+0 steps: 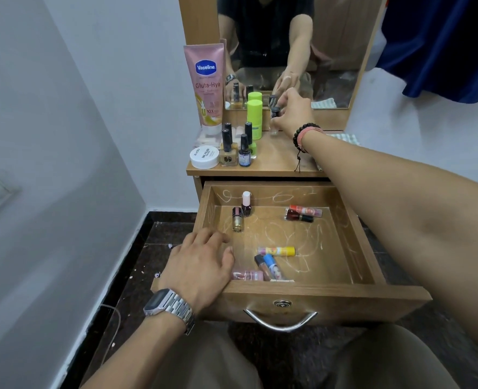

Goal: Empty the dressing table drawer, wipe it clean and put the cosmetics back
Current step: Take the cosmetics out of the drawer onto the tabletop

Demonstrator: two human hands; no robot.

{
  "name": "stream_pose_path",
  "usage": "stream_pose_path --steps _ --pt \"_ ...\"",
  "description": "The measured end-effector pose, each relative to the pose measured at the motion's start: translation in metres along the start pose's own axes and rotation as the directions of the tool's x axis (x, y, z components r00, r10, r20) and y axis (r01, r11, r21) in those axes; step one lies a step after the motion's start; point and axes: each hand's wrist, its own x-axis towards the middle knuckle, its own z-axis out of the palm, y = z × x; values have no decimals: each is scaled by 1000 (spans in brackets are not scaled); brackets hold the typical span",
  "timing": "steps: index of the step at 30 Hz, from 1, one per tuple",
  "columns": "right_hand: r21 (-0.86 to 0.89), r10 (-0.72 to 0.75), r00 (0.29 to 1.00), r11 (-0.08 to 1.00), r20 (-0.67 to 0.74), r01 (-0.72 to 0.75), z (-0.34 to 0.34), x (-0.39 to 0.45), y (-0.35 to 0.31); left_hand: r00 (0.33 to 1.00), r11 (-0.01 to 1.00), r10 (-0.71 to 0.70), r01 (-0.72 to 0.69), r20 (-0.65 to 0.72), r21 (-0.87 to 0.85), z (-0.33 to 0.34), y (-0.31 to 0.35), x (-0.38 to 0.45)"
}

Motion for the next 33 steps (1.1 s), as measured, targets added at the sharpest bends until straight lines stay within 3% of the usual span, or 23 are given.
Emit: stream_pose_path --steps 13,22,27,33 --pt "-70 30 999 997 32 -28 14 4 6 1000 1000 6 -6 -2 -9 -1 1 -1" --pt "69 -42 999 997 -11 43 -28 -45 2 1000 1000 2 -1 13 -12 -2 -1 0" --pt "-8 -110 960 993 256 116 -72 -137 1 1000 1000 7 -7 16 -9 -2 0 1" --pt "-71 -34 883 995 468 76 -112 -237 33 999 1000 27 -27 24 -2 -4 1 1"
